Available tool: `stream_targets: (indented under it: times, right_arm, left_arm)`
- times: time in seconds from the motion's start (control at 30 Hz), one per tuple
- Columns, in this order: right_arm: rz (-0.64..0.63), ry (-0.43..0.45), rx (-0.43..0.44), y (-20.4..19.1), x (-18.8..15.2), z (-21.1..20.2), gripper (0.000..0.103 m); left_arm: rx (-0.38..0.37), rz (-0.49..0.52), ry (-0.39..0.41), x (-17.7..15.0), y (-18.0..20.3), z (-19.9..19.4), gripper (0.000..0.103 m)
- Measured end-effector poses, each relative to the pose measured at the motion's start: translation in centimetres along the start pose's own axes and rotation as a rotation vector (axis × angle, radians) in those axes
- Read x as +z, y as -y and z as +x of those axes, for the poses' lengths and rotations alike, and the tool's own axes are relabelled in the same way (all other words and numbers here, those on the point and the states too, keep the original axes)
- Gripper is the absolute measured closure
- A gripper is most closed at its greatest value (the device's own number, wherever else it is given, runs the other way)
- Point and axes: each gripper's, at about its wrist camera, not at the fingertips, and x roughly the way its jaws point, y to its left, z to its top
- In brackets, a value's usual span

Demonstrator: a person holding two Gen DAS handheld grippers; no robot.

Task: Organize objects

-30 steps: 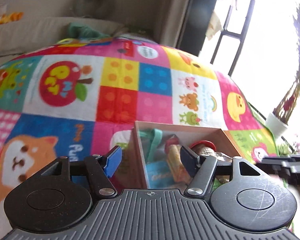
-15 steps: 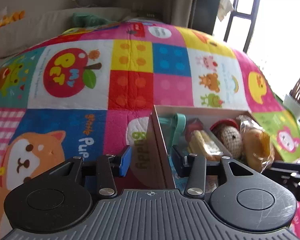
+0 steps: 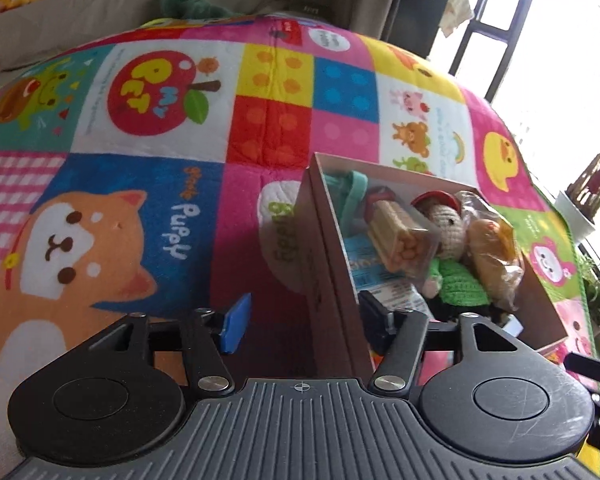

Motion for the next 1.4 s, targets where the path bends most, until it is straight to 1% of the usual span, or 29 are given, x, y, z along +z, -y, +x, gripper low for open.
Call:
stream_targets:
  times: [0.03,0.1,0.13,0.2,0.23,0.3,0.43,0.57,0.7,0.77,0.8,0.87,0.9,0.93,0.97,1.0,1.03,1.1,1.17,1.2,1.23,1.33,1.37,1.4]
  right_arm:
    - [-0.016,-0.004,-0.007,-0.5,-0.4,0.6,0.065]
    - [-0.030,-0.007,-0.032,-1.4,-0.7,1.7,0.065]
    - [-0.025,-0.006,-0.037,-1.6,-0.6,2.3,0.065]
    - [0.003,-0.006,-0.022,-2.1,0.0,3.3,0.055]
    - [0.015,-0.002,-0.015,-2.3,0.3,3.7,0.054]
    - [0.005,0.011,-0.011,-3.0,0.8,4.6,0.054]
    - [0.011,0.015,-0.008,-3.9,1.7,6.0,0.054]
    - [0.005,0.020,-0.011,-4.6,2.2,6.6,0.054]
    - [-0.016,0.025,-0.010,-5.1,2.4,6.9,0.054]
    - [-0.027,0.027,-0.015,-5.4,2.4,7.0,0.054]
    - [-0.028,0.029,-0.016,-5.5,2.4,7.0,0.054]
    - [-0.023,0.037,-0.021,-5.5,2.2,6.8,0.050]
    - [-0.015,0.042,-0.029,-5.4,2.1,6.5,0.043]
    - [-0.005,0.044,-0.034,-5.3,2.1,6.2,0.034]
    - [0.010,0.046,-0.037,-5.2,2.0,5.7,0.031]
    - [0.028,0.046,-0.041,-5.1,1.7,5.1,0.024]
    - [0.049,0.041,-0.044,-5.0,1.4,4.4,0.019]
    - [0.084,0.015,-0.047,-5.1,0.3,3.2,0.015]
    - [0.113,-0.028,-0.049,-5.4,-1.2,2.0,0.010]
    - [0.126,-0.048,-0.043,-5.7,-2.1,1.4,0.004]
    - [0.139,-0.068,-0.044,-6.0,-3.0,0.9,0.000]
    - [0.139,-0.110,-0.058,-7.4,-5.4,-0.1,0.000]
    - [0.127,-0.123,-0.065,-7.8,-5.9,-0.1,0.000]
    - [0.108,-0.119,-0.081,-8.2,-6.1,0.0,0.000]
  left_arm:
    - [0.022,-0.007,-0.001,0.0,-0.3,0.3,0.016]
    - [0.049,-0.012,0.003,-0.1,-0.9,0.5,0.007]
    - [0.052,-0.015,0.009,-0.1,-1.3,0.6,0.005]
    - [0.061,-0.025,0.024,0.1,-2.3,0.8,0.005]
    - [0.070,-0.031,0.031,0.3,-2.7,0.9,0.004]
    - [0.087,-0.035,0.038,0.8,-3.4,1.3,0.004]
    - [0.135,-0.005,0.035,1.8,-4.1,2.9,0.004]
    - [0.141,-0.015,0.029,2.4,-4.7,3.8,0.004]
    - [0.150,-0.001,0.037,2.8,-4.9,4.0,0.004]
    - [0.140,-0.011,0.044,2.9,-5.0,3.7,0.006]
    - [0.132,-0.023,0.061,2.9,-5.0,3.1,0.006]
    - [0.122,-0.040,0.118,2.8,-4.7,1.1,0.007]
    - [0.114,-0.043,0.154,2.5,-4.5,-0.2,0.007]
    - [0.098,-0.039,0.175,2.1,-4.3,-1.5,0.009]
    - [0.074,-0.028,0.190,1.4,-4.0,-2.8,0.009]
    - [0.054,-0.010,0.196,0.4,-3.6,-3.9,0.009]
    - [0.035,0.012,0.194,-0.8,-3.2,-4.9,0.009]
    - [0.000,0.063,0.165,-3.9,-2.1,-6.4,0.009]
    - [-0.022,0.072,0.111,-7.1,-1.2,-7.4,0.009]
    - [-0.023,0.065,0.087,-8.5,-0.8,-7.7,0.009]
    - [-0.017,0.062,0.069,-9.8,-0.4,-7.9,0.009]
    - [0.019,0.076,0.035,-12.1,0.6,-7.3,0.010]
    - [0.052,0.108,0.072,-12.8,1.1,-7.4,0.010]
    - [0.077,0.126,0.073,-13.0,1.5,-7.1,0.011]
